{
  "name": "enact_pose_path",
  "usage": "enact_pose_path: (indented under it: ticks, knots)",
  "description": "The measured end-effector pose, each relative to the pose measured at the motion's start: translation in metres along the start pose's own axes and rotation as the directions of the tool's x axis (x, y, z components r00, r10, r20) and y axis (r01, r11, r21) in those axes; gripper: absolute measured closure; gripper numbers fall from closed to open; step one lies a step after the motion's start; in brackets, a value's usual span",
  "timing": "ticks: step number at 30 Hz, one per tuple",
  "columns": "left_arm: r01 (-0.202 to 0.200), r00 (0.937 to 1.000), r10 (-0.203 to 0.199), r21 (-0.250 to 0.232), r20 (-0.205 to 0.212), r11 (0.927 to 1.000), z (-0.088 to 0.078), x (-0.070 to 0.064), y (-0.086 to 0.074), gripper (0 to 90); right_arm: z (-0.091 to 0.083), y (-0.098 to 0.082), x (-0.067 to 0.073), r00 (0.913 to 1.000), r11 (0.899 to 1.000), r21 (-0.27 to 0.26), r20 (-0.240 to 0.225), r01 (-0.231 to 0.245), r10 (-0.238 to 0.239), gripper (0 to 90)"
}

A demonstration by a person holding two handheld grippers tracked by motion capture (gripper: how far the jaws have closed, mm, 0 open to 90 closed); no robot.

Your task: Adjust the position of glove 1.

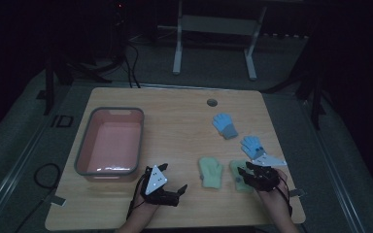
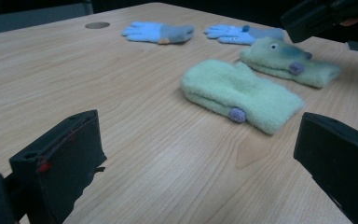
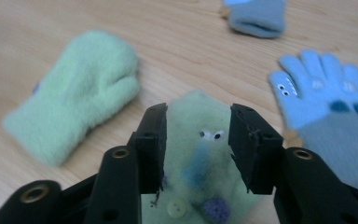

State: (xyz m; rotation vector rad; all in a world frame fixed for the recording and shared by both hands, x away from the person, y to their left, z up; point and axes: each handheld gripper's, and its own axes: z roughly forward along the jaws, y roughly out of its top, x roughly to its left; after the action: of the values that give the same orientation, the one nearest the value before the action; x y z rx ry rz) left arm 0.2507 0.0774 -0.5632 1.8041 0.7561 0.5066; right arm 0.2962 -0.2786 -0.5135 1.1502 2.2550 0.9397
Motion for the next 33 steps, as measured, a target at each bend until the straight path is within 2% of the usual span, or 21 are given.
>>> enact_pose_path:
  ticks: [4,8,11,14,16,22,24,26,28,31,33]
  knots:
    - [0.001,1.0,-0.001,0.0,0.0,1.0,0.0,0.0,0.0,1.5,0.005,0.001,-0.001,0.995,0.996,0.006,-0.048,0.088,-0.088,61.1]
    - [0.0,1.0,0.0,0.003,0.0,1.0,0.0,0.0,0.0,1.5,0.007,0.001,-0.006,0.9888,0.991,-0.011,-0.066,0.133,-0.134,62.2]
    - [0.001,1.0,-0.001,0.002,-0.001,1.0,0.0,0.0,0.0,1.5,0.01,-0.003,-0.011,0.9905,0.992,-0.006,-0.058,0.124,-0.124,62.1]
    - [0.001,1.0,-0.001,0.001,-0.002,1.0,0.0,0.0,0.0,1.5,0.016,-0.01,-0.017,0.9942,0.997,0.005,-0.07,0.082,-0.081,61.8]
    - [0.001,1.0,-0.001,0.001,-0.002,1.0,0.0,0.0,0.0,1.5,0.019,-0.016,-0.017,0.9948,0.996,0.022,-0.059,0.085,-0.084,60.3]
    - [0.003,1.0,-0.003,0.005,-0.004,1.0,0.001,0.0,0.0,1.5,0.023,-0.026,-0.016,0.9968,0.999,0.001,-0.066,0.045,-0.044,60.1]
    - [0.002,1.0,-0.002,0.006,-0.005,1.0,0.001,0.0,0.0,1.5,0.024,-0.031,-0.014,0.9977,0.999,-0.022,-0.059,0.032,-0.033,63.4]
    - [0.001,1.0,-0.001,0.007,-0.007,1.0,0.001,0.0,0.0,1.5,0.025,-0.033,-0.012,0.9982,0.999,-0.036,-0.05,0.031,-0.033,72.8]
    - [-0.001,1.0,0.001,0.007,-0.007,1.0,0.001,-0.001,0.0,1.5,0.025,-0.032,-0.009,0.9987,0.999,-0.028,-0.034,0.036,-0.037,81.8]
    - [-0.003,1.0,0.003,0.006,-0.009,1.0,0.001,-0.001,0.0,1.5,0.023,-0.028,-0.003,0.9995,0.999,-0.016,0.013,0.03,-0.03,85.9]
    - [-0.002,1.0,0.002,0.006,-0.009,1.0,0.001,-0.001,0.0,1.5,0.016,-0.022,-0.002,0.9996,1.0,-0.03,0.027,0.005,-0.004,86.3]
